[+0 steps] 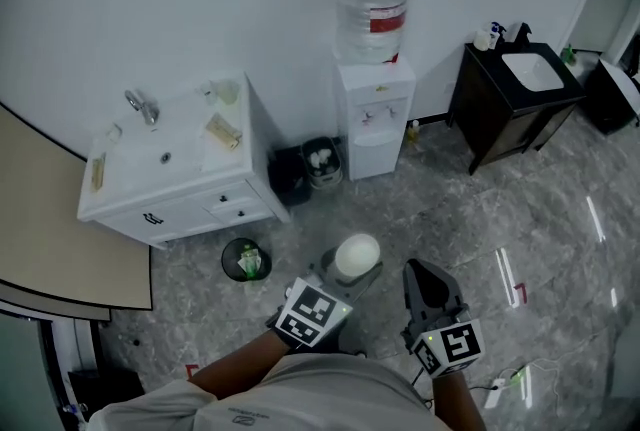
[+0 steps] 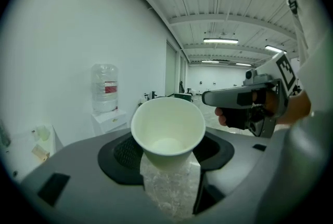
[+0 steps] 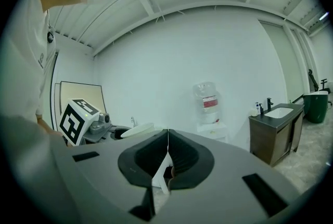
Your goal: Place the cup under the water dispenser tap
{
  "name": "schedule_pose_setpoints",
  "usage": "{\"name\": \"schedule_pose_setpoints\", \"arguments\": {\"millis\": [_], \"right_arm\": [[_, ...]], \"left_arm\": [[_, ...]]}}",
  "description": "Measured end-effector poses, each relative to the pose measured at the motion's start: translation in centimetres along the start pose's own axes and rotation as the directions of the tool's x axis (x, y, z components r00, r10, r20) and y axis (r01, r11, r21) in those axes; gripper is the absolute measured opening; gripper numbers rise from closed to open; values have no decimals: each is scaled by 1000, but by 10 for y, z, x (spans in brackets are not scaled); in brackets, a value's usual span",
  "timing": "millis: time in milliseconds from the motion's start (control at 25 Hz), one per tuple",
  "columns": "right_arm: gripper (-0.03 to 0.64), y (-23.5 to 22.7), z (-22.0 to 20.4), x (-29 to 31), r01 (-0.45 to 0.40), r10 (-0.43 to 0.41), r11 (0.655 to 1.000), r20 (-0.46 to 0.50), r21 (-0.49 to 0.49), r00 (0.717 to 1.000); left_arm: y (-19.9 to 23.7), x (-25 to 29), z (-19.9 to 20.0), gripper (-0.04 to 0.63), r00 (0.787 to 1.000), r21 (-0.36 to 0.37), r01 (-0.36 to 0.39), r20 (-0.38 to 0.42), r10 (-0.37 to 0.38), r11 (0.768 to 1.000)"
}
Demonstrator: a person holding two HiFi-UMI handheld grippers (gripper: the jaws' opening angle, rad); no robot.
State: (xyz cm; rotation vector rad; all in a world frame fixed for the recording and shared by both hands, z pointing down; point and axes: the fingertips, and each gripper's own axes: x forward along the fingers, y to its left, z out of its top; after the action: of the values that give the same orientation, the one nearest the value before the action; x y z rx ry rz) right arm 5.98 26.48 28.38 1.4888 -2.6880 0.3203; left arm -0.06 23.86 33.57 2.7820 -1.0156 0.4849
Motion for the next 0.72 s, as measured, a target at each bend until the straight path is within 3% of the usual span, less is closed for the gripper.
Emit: {"name": "schedule_pose_setpoints", "arguments": {"millis": [360, 720], "right_arm": [[17, -55, 21, 127, 52, -52, 998, -13, 19, 999], [17, -146, 45, 221, 17, -17, 1000, -4, -1, 1000]], "left_arm": [[118, 86, 10, 270, 999, -2, 53, -5, -53, 999], [191, 188, 27, 270, 1000, -24, 21, 11, -21, 1000]]}}
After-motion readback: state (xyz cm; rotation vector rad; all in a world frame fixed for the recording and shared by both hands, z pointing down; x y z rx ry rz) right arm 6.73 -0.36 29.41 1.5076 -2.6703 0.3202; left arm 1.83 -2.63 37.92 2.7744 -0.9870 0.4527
